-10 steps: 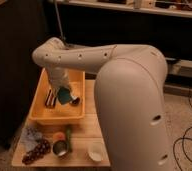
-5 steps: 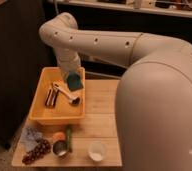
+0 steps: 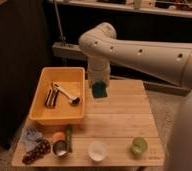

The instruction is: Place sponge in table surface

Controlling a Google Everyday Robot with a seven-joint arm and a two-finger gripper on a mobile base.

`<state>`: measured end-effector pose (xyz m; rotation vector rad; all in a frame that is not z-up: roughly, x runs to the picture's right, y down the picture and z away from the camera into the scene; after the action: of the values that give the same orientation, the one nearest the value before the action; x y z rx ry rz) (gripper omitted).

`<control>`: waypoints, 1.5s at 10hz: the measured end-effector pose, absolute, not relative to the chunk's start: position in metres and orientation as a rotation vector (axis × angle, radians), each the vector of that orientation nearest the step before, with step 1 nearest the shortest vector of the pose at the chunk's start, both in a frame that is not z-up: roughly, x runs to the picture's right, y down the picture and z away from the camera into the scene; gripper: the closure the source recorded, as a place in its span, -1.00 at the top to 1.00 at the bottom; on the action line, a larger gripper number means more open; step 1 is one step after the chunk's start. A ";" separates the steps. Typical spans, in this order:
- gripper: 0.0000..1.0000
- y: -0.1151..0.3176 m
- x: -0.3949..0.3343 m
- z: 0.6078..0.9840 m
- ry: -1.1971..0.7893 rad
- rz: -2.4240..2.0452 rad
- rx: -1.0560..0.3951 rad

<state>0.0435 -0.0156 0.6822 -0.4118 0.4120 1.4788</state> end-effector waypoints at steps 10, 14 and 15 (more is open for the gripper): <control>-0.11 0.104 0.100 0.779 0.434 1.718 -0.547; 0.30 0.105 0.103 0.785 0.437 1.731 -0.549; 0.30 0.104 0.102 0.784 0.440 1.729 -0.546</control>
<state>0.1020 0.1039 0.7842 -0.5465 0.4400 1.7288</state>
